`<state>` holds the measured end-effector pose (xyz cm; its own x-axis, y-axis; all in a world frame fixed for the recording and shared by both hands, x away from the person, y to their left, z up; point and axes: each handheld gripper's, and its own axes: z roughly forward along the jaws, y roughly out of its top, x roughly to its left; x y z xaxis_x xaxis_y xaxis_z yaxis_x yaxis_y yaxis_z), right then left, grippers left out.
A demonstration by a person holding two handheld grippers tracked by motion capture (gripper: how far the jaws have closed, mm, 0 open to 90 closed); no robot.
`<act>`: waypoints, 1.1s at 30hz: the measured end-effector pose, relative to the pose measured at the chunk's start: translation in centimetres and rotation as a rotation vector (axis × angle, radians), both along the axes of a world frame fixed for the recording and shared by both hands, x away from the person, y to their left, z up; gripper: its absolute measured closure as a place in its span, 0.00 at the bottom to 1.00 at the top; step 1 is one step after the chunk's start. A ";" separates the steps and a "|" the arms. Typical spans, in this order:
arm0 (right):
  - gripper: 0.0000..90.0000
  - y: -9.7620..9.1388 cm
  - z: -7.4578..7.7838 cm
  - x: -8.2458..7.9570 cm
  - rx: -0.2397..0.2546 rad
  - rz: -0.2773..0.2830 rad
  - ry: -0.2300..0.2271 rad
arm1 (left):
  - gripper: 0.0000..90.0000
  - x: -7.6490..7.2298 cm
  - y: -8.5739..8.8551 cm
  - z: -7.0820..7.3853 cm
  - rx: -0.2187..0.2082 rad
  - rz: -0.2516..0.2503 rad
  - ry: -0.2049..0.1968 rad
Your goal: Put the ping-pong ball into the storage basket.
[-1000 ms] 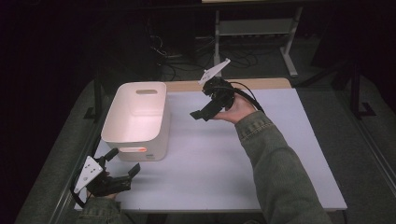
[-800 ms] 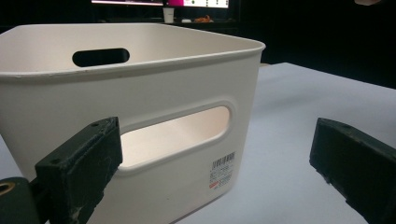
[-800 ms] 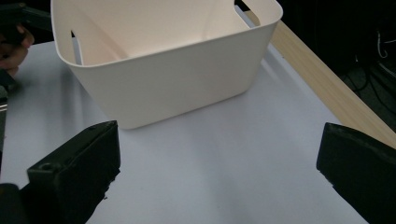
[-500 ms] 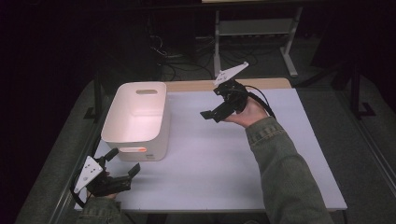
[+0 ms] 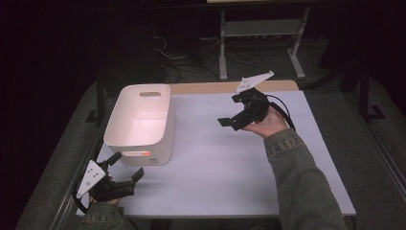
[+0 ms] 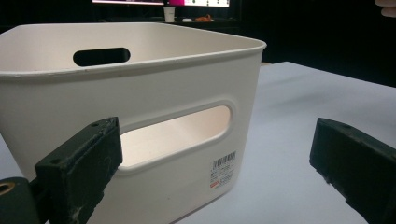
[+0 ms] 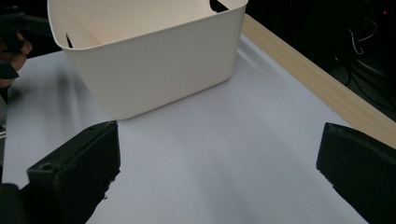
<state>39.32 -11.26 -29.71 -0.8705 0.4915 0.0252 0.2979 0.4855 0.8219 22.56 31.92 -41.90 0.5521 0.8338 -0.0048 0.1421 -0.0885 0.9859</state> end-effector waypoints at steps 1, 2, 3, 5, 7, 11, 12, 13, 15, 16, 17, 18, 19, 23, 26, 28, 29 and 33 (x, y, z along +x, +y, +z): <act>0.00 -0.3 -0.1 -0.1 0.006 -0.006 0.001 | 0.02 0.0 0.0 0.0 0.003 0.000 0.000; 0.00 -0.5 -0.3 -0.2 0.008 -0.011 0.003 | 0.02 0.0 0.0 0.0 0.003 0.001 0.000; 0.00 -0.8 -0.4 -0.3 0.013 -0.014 0.001 | 0.02 0.0 0.0 0.0 0.003 0.001 0.000; 0.00 -1.3 -0.8 -0.6 0.025 -0.023 0.004 | 0.02 0.0 0.0 0.0 0.002 0.001 0.000; 0.00 -1.7 -1.1 -0.8 0.032 -0.033 0.006 | 0.02 0.0 0.0 0.0 0.002 0.001 -0.001; 0.00 -2.6 -1.9 -1.1 0.050 -0.049 0.010 | 0.02 0.0 0.0 0.0 0.002 0.001 -0.001; 0.00 -2.8 -2.0 -1.2 0.056 -0.052 0.011 | 0.02 0.0 0.0 0.0 0.003 0.001 -0.002; 0.00 -3.0 -2.2 -1.3 0.062 -0.054 0.013 | 0.02 0.0 0.0 0.0 0.003 0.001 -0.002; 0.00 -3.3 -2.4 -1.4 0.062 -0.058 0.007 | 0.02 0.0 0.0 0.0 0.003 0.001 -0.001; 0.00 -3.4 -2.5 -1.5 0.069 -0.059 0.007 | 0.02 0.0 0.0 0.0 0.002 0.001 -0.001; 0.00 -3.5 -2.6 -1.5 0.071 -0.063 0.006 | 0.02 0.0 0.0 0.0 0.003 0.001 -0.001; 0.00 -3.7 -2.7 -1.6 0.073 -0.068 0.006 | 0.02 0.0 0.0 0.0 0.003 0.001 -0.001; 0.00 -3.8 -2.8 -1.7 0.075 -0.069 0.006 | 0.02 0.0 0.0 0.0 0.003 0.001 -0.002; 0.00 -4.3 -3.4 -2.2 0.086 -0.077 0.006 | 0.02 0.0 0.0 0.0 0.004 0.001 -0.002; 0.00 -4.6 -3.7 -2.7 0.105 -0.082 0.004 | 0.02 0.0 0.0 0.0 0.003 0.002 -0.002; 0.00 -4.8 -3.9 -2.9 0.113 -0.084 -0.002 | 0.02 0.0 0.0 0.0 0.003 0.002 -0.002; 0.00 -4.9 -3.9 -3.1 0.120 -0.086 -0.002 | 0.02 0.0 0.0 0.0 0.003 0.002 -0.002; 0.00 -5.2 -4.1 -3.7 0.137 -0.092 -0.013 | 0.02 0.0 0.0 0.0 0.005 0.004 -0.001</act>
<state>35.64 -16.45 -33.82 -0.8229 0.5616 0.0869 0.3249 0.3396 0.8827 22.58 31.90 -41.92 0.5490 0.8358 -0.0004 0.1415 -0.0924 0.9856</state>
